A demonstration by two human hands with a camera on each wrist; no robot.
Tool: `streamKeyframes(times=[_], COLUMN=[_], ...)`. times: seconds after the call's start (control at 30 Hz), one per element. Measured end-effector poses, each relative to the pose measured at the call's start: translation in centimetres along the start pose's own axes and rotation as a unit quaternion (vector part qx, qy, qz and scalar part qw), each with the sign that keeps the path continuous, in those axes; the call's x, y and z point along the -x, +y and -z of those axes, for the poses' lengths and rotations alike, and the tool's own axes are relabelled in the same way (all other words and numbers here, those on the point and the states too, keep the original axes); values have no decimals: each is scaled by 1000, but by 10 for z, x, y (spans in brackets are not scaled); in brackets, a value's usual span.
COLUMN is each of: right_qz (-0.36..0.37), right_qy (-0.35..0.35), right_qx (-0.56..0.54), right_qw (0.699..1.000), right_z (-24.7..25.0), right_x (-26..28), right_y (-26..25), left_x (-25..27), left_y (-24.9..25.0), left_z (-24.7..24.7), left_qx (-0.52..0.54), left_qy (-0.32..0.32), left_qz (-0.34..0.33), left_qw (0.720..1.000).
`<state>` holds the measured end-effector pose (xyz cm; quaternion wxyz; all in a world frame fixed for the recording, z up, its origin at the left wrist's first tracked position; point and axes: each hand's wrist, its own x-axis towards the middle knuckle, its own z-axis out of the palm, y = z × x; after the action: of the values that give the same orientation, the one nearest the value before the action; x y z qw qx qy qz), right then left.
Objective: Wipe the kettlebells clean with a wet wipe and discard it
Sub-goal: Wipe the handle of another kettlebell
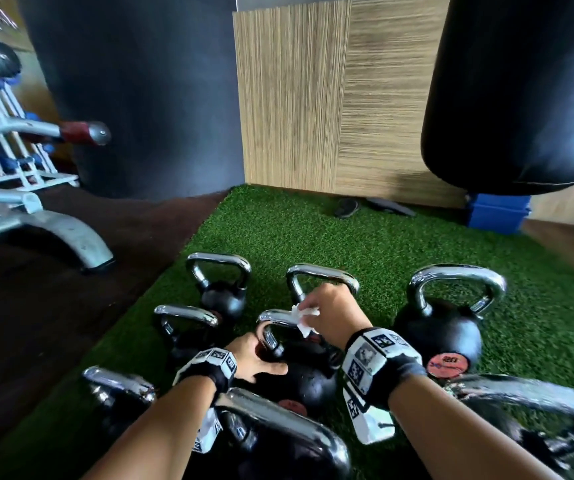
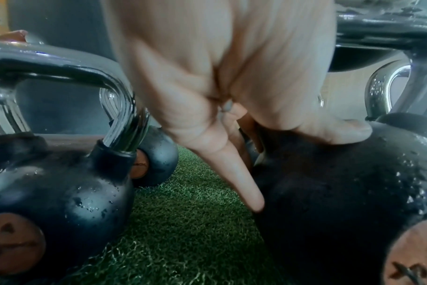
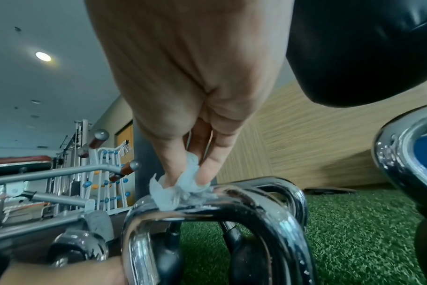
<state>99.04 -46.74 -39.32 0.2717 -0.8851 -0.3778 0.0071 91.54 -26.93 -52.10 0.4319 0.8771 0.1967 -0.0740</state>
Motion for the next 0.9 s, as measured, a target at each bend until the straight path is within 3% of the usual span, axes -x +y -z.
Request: streamKeyframes(times=[0.17,0.4,0.53,0.7,0.9], right_qz=[2,-30,-24,-73,-82], right_qy=[-34,20,3,17,39], right_qx=[16,67,68,75,22], right_qw=[999,997,997,994,996], right_z=[-13,-12,-7,6,5], right_x=[-8,1,-2,12,12], right_y=[-10,2,2,23,25], left_x=[-8,-15,-16,-14,-16], left_y=[-7,-12,-12,-12,-14], left_z=[0,0,1,1,1], left_qx=[-24,-27,-43,-59,-65], left_qy=[3,-7,2,18,19], left_qz=[-33,-31,-67,-84,-87], left_qw=[999,999,997,995,994])
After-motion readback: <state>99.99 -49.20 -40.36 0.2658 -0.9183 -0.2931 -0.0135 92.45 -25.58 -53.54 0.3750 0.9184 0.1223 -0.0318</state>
